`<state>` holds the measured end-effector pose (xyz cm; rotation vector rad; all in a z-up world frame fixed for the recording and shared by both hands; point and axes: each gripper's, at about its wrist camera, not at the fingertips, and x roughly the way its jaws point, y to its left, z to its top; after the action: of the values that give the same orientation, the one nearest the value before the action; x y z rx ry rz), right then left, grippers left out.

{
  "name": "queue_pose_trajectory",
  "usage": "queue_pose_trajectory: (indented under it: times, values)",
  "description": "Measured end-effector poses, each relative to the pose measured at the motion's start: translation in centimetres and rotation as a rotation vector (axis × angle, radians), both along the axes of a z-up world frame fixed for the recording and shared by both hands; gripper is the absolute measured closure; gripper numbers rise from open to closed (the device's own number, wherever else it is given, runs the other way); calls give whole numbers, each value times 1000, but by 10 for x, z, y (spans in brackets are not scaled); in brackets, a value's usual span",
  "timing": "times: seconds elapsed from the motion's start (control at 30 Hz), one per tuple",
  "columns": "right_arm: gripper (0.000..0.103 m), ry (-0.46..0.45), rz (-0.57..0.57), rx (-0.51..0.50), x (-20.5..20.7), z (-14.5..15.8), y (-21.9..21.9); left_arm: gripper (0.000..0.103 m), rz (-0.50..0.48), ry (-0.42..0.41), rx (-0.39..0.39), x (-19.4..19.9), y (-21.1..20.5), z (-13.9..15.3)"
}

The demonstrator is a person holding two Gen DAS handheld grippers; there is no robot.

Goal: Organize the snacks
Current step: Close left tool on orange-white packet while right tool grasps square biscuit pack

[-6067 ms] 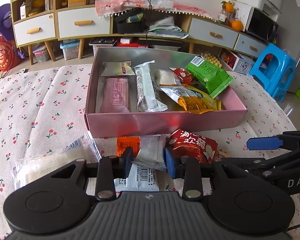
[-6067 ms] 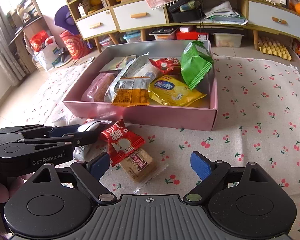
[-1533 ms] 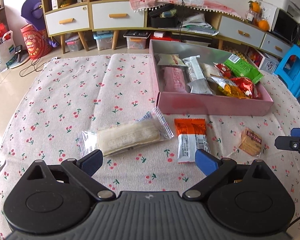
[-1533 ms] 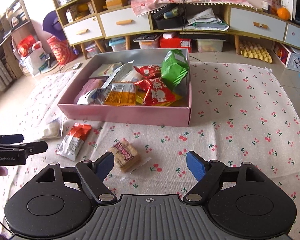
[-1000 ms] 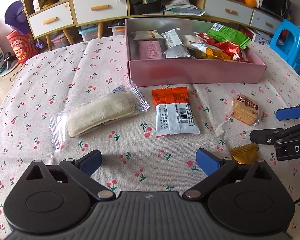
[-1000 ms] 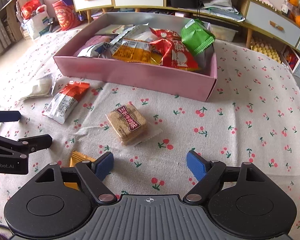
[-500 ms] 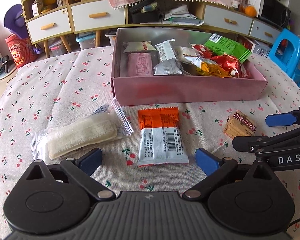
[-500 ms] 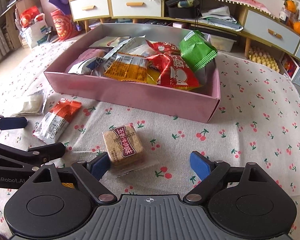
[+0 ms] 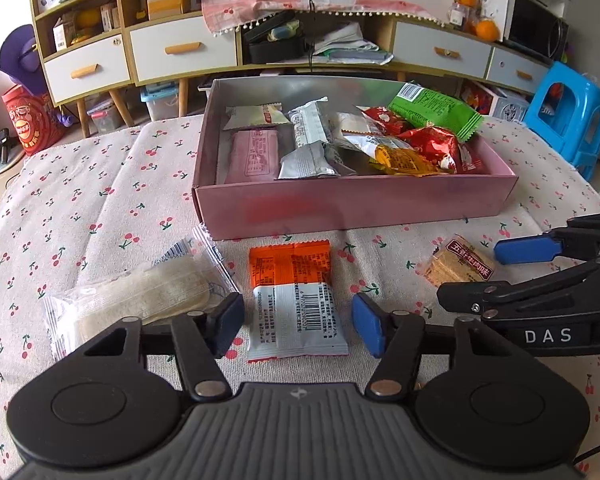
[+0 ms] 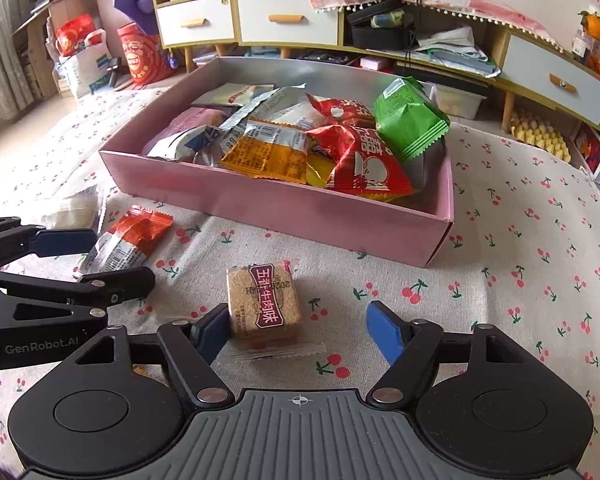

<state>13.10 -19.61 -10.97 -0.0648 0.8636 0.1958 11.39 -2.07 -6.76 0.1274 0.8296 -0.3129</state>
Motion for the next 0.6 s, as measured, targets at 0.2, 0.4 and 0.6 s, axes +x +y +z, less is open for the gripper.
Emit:
queue_pose_trajectory:
  times: [0.2,0.4,0.6]
  values:
    - [67,18,18,39,0,7,1,63,-15,19,-5,1,-2,3]
    - [67,26,-1,113,-2,19,-1,67,-19,69,-30,0,1,8]
    - [67,-2,-17,162,-6,38,-3,67,-34,88,-98,-5,6,20]
